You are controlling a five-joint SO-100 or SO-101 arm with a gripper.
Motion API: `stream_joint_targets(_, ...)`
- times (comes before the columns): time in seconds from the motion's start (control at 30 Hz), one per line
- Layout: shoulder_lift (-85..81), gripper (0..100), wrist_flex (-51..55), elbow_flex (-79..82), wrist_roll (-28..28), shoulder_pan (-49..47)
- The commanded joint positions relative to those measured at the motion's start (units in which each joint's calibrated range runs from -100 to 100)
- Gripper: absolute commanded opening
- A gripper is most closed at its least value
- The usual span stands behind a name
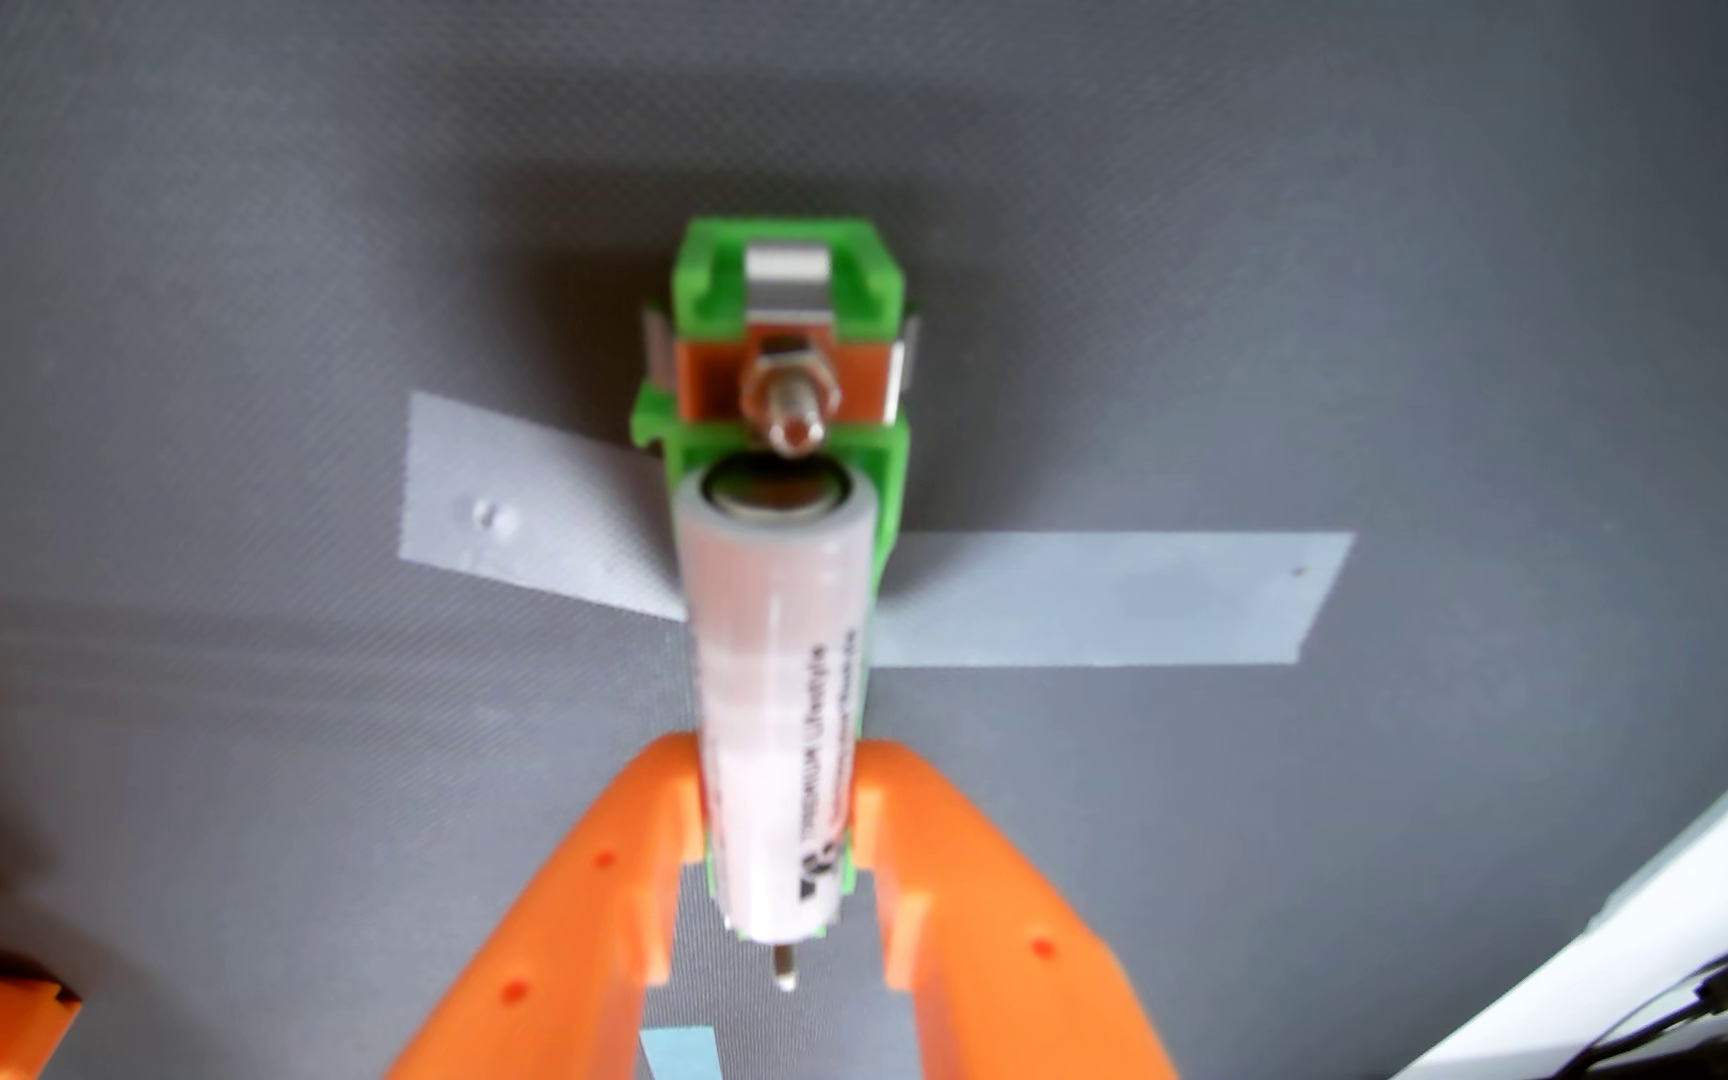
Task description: Insert Battery
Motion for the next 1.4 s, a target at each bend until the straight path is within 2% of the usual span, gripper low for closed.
stream_joint_targets(0.0, -1.2, 2, -0.3, -0.2, 0.1, -0.1)
stream_joint_targets(1.0, -1.2, 2, -0.3, -0.2, 0.1, 0.0)
stream_joint_targets(1.23, -1.2, 15, -0.3, -0.2, 0.1, 0.0)
stream_joint_targets(1.37, -1.2, 16, -0.3, -0.2, 0.1, 0.0)
